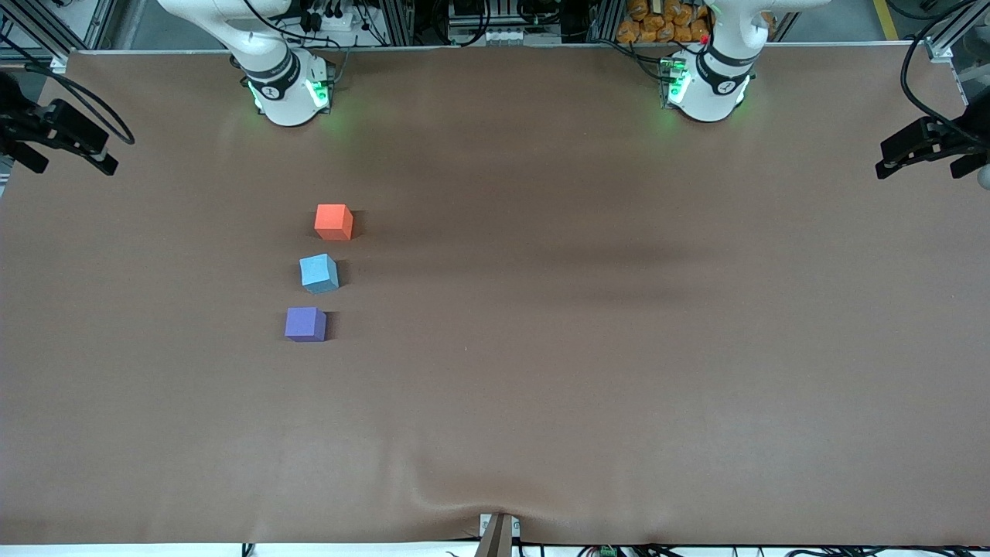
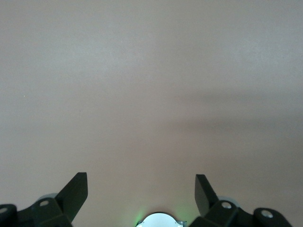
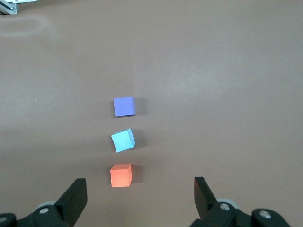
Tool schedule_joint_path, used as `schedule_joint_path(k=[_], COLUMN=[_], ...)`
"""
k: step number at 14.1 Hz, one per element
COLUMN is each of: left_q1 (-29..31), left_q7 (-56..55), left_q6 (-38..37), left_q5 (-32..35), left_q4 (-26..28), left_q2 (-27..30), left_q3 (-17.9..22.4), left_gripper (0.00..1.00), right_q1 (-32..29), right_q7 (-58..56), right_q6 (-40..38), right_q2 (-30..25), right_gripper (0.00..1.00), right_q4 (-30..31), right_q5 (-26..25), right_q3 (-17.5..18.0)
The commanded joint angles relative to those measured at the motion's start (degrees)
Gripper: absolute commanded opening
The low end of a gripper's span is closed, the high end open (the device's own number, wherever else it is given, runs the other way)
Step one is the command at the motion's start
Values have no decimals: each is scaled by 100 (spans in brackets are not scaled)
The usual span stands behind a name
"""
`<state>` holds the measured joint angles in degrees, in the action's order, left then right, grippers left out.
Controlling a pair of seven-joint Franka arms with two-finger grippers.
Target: Place blue block between orange and purple blocks
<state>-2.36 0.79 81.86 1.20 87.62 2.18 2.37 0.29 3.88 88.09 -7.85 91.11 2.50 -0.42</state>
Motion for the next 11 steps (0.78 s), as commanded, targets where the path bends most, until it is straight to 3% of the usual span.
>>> schedule_joint_path(k=[1, 3, 6, 11], left_q1=[-2, -2, -2, -11], left_q7=[36, 36, 27, 18], left_q6=[-3, -3, -3, -20], left_q5=[100, 91, 100, 91], left_q4=[-69, -87, -78, -78], left_q2=[-42, -42, -42, -25], left_q3=[-35, -35, -61, -140], left_gripper=[100, 100, 100, 100], right_q1=[76, 59, 59, 85], right_q7=[-89, -106, -98, -106], right_q6=[-160, -160, -782, -872], right_q2=[143, 204, 713, 723], right_gripper=[100, 100, 100, 100], right_q4=[-234, -312, -1031, -1034], right_q5=[-100, -92, -100, -100], right_q3=[-37, -28, -37, -37])
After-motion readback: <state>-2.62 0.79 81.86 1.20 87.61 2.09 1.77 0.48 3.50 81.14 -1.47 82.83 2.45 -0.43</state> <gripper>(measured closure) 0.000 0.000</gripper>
